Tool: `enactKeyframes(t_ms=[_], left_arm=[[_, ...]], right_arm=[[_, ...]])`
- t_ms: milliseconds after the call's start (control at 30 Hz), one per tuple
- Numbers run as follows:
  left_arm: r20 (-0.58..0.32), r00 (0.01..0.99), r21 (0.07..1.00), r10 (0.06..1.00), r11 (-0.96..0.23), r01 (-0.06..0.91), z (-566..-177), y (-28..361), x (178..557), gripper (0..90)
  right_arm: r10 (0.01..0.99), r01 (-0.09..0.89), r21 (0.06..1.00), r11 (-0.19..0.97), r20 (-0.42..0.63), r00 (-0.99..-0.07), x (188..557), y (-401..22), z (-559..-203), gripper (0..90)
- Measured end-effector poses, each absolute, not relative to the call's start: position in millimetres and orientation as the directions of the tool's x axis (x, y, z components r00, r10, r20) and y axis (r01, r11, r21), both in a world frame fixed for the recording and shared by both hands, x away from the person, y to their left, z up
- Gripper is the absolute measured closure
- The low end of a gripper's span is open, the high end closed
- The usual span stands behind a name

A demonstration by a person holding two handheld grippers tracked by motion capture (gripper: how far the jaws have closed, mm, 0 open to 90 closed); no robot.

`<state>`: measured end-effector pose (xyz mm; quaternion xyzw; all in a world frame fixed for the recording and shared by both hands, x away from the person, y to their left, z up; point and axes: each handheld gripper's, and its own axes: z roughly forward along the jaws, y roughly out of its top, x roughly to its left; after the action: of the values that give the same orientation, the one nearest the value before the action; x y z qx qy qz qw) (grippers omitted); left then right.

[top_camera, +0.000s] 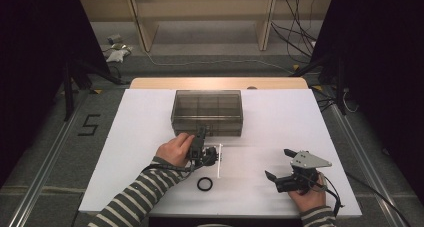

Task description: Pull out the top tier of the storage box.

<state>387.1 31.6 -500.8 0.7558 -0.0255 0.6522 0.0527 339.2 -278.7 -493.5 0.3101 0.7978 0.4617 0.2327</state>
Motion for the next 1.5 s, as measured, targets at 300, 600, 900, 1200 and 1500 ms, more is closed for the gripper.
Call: enactKeyframes(t_ms=[300, 600, 900, 1200, 1500], left_arm=[[0.988, 0.152, 0.053, 0.036, -0.992, -0.111, -497, 33, 379, 74.7], [0.972, 0.213, 0.136, 0.101, -0.978, -0.159, -484, 37, 371, 61.2], [0.966, 0.231, 0.165, 0.119, -0.967, -0.193, -475, 41, 364, 56.3], [0.926, 0.32, 0.277, 0.201, -0.937, -0.212, -460, 48, 362, 51.0], [0.853, 0.433, 0.422, 0.291, -0.874, -0.243, -447, 58, 360, 46.1]], right_arm=[[0.709, 0.281, 0.879, 0.385, -0.087, -0.699, 339, -278, -494, 0.5], [0.71, 0.281, 0.878, 0.388, -0.09, -0.698, 339, -278, -494, 0.5], [0.71, 0.282, 0.877, 0.389, -0.09, -0.698, 339, -278, -494, 0.5], [0.71, 0.285, 0.875, 0.391, -0.09, -0.698, 340, -277, -494, 0.5], [0.71, 0.287, 0.874, 0.391, -0.089, -0.698, 340, -277, -494, 0.5]])
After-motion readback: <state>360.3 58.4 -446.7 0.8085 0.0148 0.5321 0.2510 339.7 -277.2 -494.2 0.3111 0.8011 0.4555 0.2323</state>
